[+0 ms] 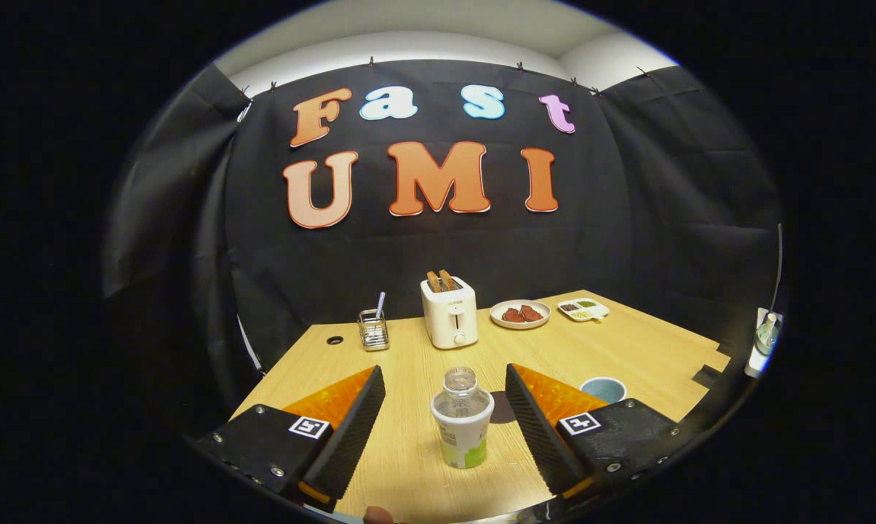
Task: Take the bottle from table, then pour the juice into the cup, finally place the bottle on the coaster
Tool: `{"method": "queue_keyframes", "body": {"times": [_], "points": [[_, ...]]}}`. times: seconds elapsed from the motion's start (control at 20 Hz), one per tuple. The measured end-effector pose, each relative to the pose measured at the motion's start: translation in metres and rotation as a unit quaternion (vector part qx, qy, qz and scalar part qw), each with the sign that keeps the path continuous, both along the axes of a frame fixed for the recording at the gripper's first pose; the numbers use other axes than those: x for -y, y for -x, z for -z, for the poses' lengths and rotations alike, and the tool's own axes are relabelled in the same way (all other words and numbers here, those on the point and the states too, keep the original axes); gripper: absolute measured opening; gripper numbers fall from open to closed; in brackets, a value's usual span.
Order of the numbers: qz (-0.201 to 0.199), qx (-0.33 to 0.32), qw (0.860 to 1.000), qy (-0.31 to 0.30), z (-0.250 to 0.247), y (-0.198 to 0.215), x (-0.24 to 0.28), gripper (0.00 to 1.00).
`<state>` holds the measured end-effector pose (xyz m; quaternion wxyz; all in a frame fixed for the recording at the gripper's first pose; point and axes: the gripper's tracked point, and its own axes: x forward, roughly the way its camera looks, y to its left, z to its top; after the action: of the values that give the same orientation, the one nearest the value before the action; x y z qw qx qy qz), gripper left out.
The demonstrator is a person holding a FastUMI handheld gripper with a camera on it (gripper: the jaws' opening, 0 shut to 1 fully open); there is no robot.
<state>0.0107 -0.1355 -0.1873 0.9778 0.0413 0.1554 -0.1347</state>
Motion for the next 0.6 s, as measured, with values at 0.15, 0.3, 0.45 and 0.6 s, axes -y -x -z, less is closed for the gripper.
{"method": "queue_keyframes", "body": {"times": [0.15, 0.3, 0.45, 0.6], "points": [[0.000, -0.009, 1.000, -0.004, 0.021, -0.003, 0.005, 0.99], [0.003, -0.027, 1.000, 0.010, 0.044, -0.005, 0.012, 0.99], [0.001, -0.042, 0.999, 0.021, 0.069, -0.010, 0.014, 0.99], [-0.005, -0.073, 0.997, 0.038, 0.094, -0.014, 0.015, 0.99]]}}
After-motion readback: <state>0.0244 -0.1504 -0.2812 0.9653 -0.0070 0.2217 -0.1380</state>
